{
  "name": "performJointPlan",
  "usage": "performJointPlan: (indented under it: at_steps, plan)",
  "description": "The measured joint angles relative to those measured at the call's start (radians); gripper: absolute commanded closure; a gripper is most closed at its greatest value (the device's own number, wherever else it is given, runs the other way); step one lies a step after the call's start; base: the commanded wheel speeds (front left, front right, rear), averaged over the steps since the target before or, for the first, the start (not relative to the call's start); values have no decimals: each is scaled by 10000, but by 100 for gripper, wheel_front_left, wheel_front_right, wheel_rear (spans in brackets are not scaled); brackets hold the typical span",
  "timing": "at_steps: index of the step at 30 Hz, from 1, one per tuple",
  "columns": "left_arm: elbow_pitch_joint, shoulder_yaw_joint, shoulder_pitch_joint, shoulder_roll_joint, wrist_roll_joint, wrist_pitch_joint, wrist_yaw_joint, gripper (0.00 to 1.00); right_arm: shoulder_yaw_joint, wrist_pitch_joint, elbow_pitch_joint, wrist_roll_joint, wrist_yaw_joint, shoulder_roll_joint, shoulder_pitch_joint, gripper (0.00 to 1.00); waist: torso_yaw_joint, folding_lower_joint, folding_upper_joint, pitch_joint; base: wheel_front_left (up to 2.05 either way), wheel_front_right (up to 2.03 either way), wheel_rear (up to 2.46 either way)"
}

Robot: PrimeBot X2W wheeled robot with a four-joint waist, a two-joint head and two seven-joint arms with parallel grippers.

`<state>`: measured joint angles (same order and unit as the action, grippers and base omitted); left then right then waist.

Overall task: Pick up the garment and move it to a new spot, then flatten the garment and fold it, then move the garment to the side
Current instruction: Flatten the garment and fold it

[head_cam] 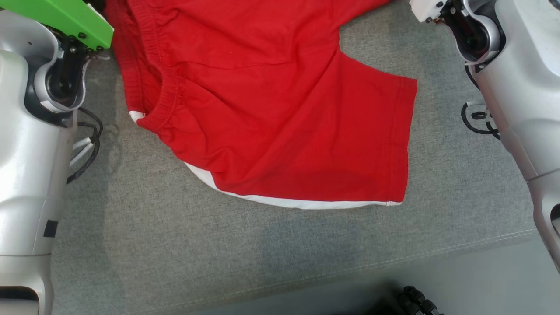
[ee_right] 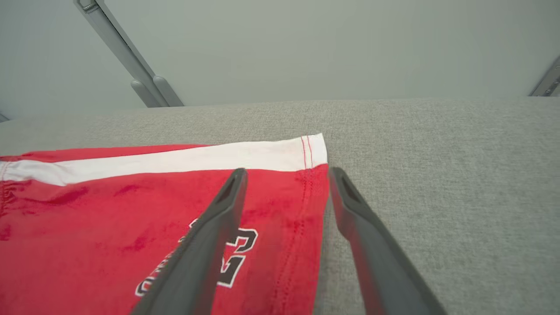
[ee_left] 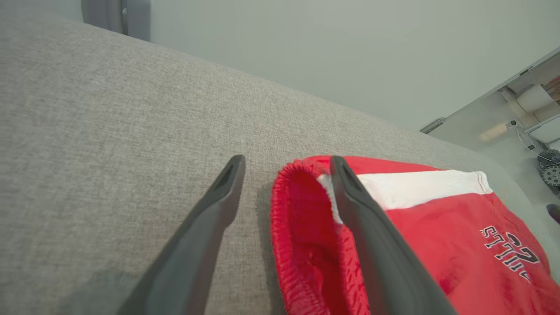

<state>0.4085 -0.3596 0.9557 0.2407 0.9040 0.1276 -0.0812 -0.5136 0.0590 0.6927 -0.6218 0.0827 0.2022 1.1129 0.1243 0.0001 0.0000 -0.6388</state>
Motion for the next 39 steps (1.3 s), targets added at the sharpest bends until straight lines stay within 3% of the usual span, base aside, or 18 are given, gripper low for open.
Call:
performJointPlan:
  at_steps: [8,17,21,35,39]
  plan:
    - [370,573,192,284,134,-639,535,0,-48,-786,573,105,165,-81,293,0,46,-1,1,86,0,0,0]
    - [67,537,-658,602,232,-1430,1722,0,-522,-2330,451,242,405,-73,53,0,232,0,0,594,0,0,0]
    - [-159,-94,-2000,752,-117,-1916,1868,0,-663,-3089,267,247,405,180,-844,0,292,-1,0,1060,0,0,0]
    - [-671,-1315,-5013,769,-662,-2876,1958,0,-138,-3149,-755,-50,405,614,-3854,0,197,-1,0,2800,0,0,0]
    - [-1055,-1595,-5335,1051,-796,-2882,1967,0,322,-3149,-1398,-146,405,658,-4427,0,168,-1,0,3293,0,0,0]
